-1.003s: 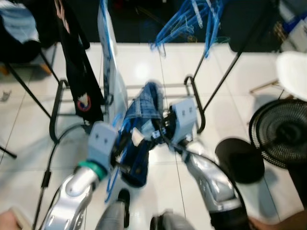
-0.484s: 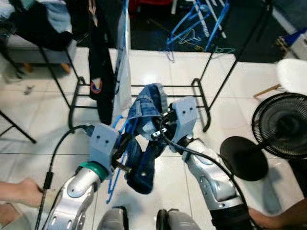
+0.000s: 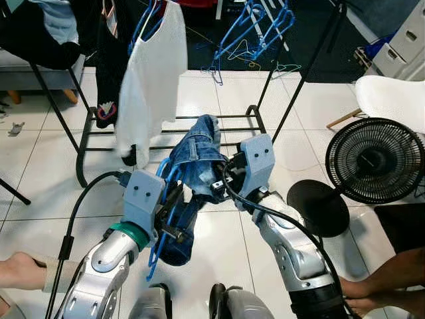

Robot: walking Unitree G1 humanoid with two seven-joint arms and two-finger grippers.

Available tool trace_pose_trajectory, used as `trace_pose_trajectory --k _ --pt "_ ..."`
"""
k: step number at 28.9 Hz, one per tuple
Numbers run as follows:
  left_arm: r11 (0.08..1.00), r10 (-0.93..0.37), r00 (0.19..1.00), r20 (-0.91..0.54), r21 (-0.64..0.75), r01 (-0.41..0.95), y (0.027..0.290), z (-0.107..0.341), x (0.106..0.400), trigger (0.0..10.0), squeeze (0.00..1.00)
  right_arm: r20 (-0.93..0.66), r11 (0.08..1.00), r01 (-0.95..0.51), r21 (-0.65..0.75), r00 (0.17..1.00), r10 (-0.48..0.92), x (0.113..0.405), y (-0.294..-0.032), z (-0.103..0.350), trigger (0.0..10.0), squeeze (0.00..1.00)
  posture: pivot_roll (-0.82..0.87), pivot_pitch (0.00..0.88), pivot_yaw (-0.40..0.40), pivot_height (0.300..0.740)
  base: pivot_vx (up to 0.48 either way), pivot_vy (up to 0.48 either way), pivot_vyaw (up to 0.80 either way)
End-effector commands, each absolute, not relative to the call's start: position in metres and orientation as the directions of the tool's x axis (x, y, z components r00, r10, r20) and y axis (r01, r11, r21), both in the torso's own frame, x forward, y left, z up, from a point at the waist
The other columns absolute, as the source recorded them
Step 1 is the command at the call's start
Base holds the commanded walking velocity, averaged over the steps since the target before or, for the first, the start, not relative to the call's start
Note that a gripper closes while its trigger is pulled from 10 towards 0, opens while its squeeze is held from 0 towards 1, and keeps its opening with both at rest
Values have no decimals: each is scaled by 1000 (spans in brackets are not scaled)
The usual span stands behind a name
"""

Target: Hang hanger

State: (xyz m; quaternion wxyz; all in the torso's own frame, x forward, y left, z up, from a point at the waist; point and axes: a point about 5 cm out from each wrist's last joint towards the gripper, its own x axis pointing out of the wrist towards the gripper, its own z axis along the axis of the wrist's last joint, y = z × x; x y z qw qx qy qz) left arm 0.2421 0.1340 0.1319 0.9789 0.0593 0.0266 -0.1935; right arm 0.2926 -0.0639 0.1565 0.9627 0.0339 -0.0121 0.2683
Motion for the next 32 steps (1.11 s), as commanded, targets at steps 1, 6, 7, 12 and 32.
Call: trace_pose_trajectory --k 1,6,7,12,32 --pt "920 -372 927 -41 112 375 132 138 244 10000 0 68 854 -518 46 855 515 294 -65 164 0 0 71 91 -36 733 0 0 0" --pt "923 -366 930 -32 112 368 131 140 246 10000 0 66 854 -520 9 853 518 297 -65 167 0 0 71 91 -36 733 0 0 0" --pt "926 -358 933 -29 118 359 131 140 247 10000 0 60 857 -515 -26 855 516 300 -68 169 0 0 71 91 -36 733 0 0 0" --pt "936 -325 945 -25 137 325 134 140 250 10000 0 41 851 -515 -102 852 521 307 -76 173 0 0 68 95 -33 733 0 0 0" --pt "939 -336 901 273 169 299 95 194 271 10000 0 -28 852 -524 1 852 524 319 -67 170 10000 0 44 95 -53 733 0 0 0"
